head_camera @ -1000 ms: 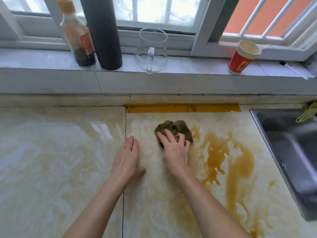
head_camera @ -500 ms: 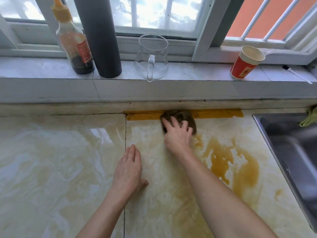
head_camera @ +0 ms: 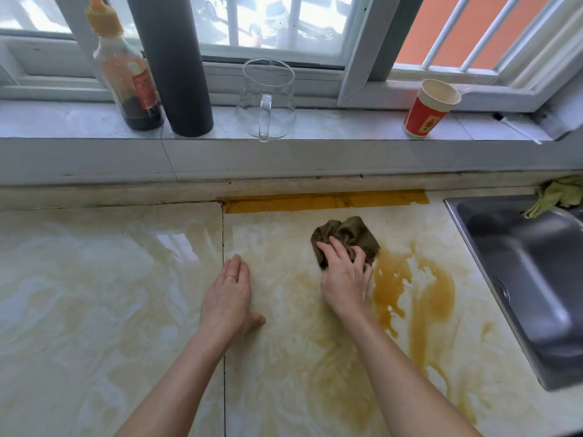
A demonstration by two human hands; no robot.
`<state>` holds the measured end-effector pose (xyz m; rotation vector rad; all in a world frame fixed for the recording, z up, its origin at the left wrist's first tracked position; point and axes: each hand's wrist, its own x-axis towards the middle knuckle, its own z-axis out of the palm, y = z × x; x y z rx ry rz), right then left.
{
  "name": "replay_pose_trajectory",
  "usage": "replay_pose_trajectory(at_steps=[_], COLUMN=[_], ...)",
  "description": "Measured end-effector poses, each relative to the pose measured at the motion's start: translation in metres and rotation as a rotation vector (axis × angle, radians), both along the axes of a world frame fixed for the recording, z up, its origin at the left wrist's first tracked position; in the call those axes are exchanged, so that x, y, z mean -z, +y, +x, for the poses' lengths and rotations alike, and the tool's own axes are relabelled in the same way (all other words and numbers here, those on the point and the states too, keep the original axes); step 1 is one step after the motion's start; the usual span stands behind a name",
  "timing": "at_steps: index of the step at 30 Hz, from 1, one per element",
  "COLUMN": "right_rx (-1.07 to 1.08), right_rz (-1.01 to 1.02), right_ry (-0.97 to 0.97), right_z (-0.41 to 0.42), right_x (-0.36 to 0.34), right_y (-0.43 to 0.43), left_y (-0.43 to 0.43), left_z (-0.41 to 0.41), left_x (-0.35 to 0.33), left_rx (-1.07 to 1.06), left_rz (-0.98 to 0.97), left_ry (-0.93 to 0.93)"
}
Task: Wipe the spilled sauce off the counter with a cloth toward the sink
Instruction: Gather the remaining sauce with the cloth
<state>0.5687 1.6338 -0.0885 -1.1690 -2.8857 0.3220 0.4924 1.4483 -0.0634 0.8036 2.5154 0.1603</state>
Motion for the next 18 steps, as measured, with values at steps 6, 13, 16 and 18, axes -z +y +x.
replay_pose_trajectory(at_steps=[6,13,16,18], right_rx=[-0.323,-0.041,-0.193,-0.410], right_rz=[-0.022,-0.040,-0.063,0.001], right_ry=[0.138,0.189,0.271,0.246], right_z=[0.048,0.059,0.075,0.100], right_x=[0.006,0.001,-0.002,0.005], right_y=[-0.070,-0.027,-0.067,-0.095], left_y=[-0.002,-0.035,-0.041,-0.042], left_z=[0.004,0.053,0.073,0.084], left_x=[-0.005,-0.010,-0.007,-0.005], left_rx=[-0.022,-0.073,-0.084,-0.092], left_rz=[0.036,0.126,0.123,0.115], left_ry=[0.009,0.062,0.018,0.000])
